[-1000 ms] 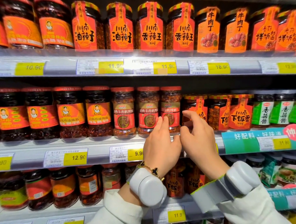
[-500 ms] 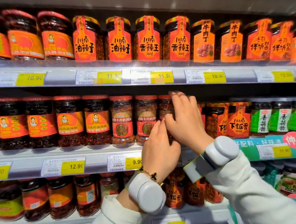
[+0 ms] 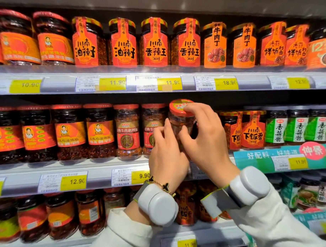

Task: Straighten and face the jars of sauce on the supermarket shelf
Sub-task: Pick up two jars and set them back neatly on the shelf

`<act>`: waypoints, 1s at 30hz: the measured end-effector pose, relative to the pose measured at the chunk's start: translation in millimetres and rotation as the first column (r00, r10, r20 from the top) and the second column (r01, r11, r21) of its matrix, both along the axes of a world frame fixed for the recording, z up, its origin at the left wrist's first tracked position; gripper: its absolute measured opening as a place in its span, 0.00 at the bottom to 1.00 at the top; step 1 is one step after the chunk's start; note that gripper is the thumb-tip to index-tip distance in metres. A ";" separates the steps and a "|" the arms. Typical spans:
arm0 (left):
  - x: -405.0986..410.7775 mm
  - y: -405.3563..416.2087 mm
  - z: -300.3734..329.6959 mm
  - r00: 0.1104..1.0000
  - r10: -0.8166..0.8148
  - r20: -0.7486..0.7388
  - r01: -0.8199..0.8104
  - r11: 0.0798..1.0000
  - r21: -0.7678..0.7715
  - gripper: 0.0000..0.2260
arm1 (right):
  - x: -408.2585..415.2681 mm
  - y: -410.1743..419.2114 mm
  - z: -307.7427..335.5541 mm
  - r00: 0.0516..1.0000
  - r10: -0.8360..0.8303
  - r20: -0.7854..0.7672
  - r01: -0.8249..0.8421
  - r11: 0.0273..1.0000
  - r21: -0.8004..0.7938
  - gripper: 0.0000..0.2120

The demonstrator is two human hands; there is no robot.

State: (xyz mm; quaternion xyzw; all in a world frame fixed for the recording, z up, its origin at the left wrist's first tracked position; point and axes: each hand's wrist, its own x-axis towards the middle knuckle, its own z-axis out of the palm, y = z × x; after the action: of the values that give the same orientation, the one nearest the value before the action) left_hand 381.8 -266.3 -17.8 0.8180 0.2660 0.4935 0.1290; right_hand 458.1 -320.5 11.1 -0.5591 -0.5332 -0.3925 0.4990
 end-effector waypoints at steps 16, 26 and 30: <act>-5.2 -7.3 14.5 0.908 -0.084 0.410 0.055 0.995 0.082 0.17 | -20.2 -28.9 -11.4 0.985 0.152 0.079 -0.165 0.966 0.200 0.09; -39.9 -21.3 7.7 0.892 -0.091 0.442 0.070 0.995 0.064 0.15 | -47.5 -41.9 -13.0 0.953 0.301 -0.036 -0.289 0.938 0.190 0.16; -57.3 -18.1 -5.2 0.920 -0.045 0.390 0.062 0.998 -0.031 0.15 | -56.1 -37.9 -24.0 0.921 0.375 -0.108 -0.356 0.921 0.158 0.20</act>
State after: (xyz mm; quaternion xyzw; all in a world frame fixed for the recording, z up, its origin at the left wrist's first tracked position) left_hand 324.5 -284.4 -23.0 0.7077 0.2234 0.6365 0.2101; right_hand 401.9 -358.4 -12.9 -0.4399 -0.5650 -0.2885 0.6357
